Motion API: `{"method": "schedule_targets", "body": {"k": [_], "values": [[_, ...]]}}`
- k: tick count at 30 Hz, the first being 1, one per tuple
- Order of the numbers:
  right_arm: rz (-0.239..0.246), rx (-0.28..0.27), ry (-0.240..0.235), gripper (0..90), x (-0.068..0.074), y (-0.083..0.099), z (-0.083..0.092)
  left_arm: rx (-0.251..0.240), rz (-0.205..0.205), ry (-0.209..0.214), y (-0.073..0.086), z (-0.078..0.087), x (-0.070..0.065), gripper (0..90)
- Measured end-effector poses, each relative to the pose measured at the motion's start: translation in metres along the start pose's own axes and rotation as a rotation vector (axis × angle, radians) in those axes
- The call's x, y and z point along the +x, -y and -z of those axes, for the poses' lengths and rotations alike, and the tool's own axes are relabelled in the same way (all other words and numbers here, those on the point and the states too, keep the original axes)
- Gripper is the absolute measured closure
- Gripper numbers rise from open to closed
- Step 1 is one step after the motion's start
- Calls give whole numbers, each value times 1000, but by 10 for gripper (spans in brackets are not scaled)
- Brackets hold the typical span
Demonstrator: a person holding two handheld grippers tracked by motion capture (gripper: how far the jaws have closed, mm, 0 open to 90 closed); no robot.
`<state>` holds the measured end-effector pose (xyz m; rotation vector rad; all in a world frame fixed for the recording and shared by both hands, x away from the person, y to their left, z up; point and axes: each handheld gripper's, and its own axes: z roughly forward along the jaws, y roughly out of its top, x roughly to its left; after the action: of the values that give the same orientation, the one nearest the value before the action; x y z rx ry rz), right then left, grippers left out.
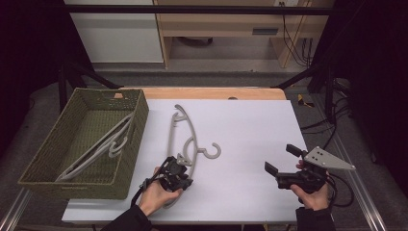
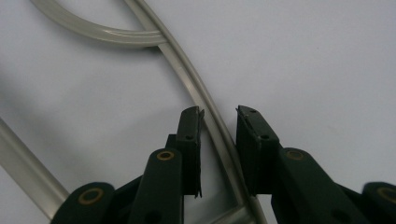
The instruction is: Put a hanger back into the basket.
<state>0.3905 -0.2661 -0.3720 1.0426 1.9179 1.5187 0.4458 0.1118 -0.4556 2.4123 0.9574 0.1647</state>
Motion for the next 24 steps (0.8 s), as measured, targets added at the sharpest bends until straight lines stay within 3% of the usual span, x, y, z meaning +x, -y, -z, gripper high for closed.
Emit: {"method": "schedule_targets", "body": {"k": [12, 18, 24], "values": [[-2, -4, -3, 16, 0, 0, 1, 14, -28, 10, 4, 4, -3, 744], [-6, -6, -3, 16, 0, 0, 1, -12, -48, 33, 10, 6, -4, 748], [-4, -7, 0, 16, 0, 0, 1, -4, -55, 12, 12, 2, -8, 656]]}}
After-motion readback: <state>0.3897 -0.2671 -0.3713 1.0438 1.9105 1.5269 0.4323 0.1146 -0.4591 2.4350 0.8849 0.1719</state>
